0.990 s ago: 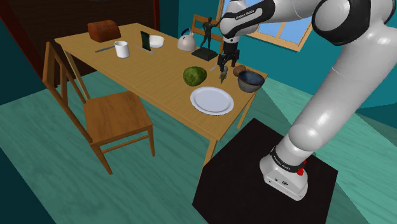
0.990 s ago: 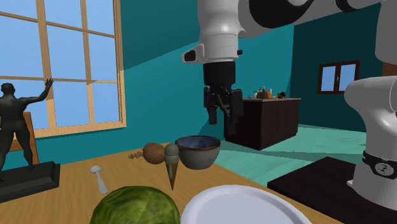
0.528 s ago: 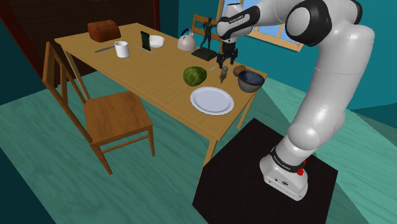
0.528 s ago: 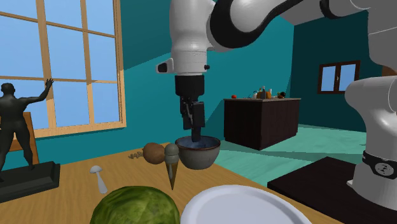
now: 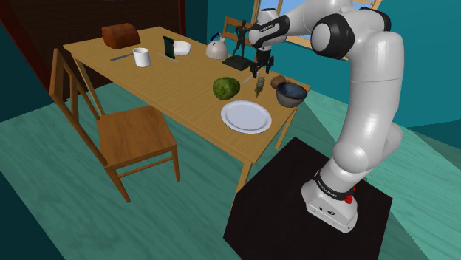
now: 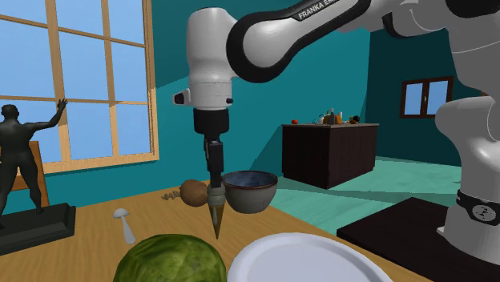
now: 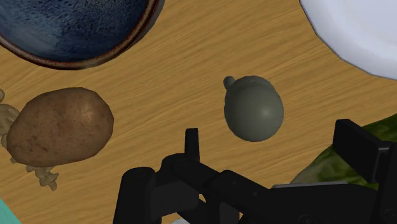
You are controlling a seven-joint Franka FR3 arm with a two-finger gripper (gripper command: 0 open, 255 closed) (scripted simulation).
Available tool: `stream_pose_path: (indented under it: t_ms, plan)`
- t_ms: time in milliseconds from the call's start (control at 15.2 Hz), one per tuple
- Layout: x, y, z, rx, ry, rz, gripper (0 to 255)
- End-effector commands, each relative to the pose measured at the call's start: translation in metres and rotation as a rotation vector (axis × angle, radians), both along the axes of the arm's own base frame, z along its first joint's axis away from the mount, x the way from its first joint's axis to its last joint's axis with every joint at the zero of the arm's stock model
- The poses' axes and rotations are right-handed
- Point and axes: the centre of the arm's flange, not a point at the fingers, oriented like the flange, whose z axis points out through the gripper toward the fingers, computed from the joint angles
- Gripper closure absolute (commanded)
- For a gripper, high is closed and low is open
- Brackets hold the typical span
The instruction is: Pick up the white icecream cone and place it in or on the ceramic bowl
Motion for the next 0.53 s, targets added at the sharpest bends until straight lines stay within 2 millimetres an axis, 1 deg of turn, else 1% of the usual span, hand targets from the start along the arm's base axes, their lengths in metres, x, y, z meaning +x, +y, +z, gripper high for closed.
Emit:
stream_pose_path:
  t_ms: [0, 132, 198, 462]
  plan:
    - [0.0, -0.002, -0.01, -0.001, -0.001, 0.0, 0]
    - [-0.001, -0.003, -0.02, -0.001, -0.001, 0.0, 0]
    - [-0.001, -0.004, -0.029, -0.001, -0.001, 0.0, 0]
    - [-0.001, -0.004, -0.029, -0.001, -0.001, 0.0, 0]
